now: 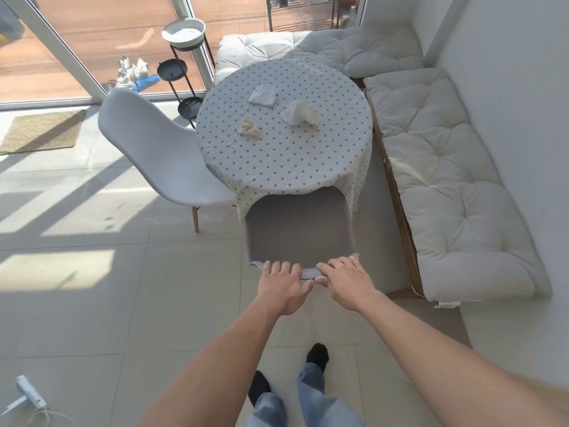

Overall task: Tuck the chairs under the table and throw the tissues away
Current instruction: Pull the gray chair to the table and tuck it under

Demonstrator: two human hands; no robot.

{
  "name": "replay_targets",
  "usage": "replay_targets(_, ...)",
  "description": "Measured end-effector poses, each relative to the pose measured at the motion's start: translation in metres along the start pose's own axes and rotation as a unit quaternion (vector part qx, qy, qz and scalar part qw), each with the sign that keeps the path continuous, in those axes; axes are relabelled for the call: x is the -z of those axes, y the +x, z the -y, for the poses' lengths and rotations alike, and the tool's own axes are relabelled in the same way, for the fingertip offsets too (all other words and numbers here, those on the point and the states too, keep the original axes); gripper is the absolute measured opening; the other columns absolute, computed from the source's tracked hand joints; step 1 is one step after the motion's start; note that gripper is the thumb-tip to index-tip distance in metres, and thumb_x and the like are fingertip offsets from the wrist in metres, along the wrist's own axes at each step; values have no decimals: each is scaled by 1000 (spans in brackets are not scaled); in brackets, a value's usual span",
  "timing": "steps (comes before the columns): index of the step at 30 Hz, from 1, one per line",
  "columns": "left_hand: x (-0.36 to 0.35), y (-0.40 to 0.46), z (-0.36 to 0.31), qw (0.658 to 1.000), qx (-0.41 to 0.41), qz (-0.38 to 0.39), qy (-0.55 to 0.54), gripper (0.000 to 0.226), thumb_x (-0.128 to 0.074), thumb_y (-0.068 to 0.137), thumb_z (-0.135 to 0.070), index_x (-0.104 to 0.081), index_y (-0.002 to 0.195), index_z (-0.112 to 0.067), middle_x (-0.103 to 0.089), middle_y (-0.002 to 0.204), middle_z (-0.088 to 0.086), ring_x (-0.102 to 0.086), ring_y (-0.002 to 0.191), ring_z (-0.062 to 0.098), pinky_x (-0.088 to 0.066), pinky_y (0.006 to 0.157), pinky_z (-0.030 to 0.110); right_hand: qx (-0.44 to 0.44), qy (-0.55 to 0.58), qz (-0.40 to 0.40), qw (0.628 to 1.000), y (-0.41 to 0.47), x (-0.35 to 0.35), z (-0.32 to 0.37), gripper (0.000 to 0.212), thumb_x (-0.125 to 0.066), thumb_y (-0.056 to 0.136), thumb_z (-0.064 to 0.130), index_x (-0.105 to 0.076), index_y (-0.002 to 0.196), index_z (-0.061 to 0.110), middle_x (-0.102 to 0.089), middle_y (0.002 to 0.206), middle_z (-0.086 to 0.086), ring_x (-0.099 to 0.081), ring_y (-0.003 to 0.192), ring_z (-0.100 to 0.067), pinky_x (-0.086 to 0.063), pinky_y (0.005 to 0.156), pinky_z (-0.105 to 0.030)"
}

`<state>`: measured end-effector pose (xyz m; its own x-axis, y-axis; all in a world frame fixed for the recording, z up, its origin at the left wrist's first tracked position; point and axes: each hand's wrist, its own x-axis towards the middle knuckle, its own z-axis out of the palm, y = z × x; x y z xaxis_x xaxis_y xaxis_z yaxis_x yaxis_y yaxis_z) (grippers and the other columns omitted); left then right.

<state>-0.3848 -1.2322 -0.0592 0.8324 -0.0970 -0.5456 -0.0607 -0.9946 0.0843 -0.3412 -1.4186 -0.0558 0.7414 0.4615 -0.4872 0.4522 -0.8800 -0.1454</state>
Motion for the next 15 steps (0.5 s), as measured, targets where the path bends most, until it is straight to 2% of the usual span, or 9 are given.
replay_targets(15,13,20,1,1000,4,2,-9,69,-17,106,-65,-45,143,-14,-51,148,15,-41,142,38,-17,125,59,-2,-1,-9,1000,22,8,-11,46,-29,107,55,-47,140,30,-58,136,-4,-47,130,-29,-28,117,-48)
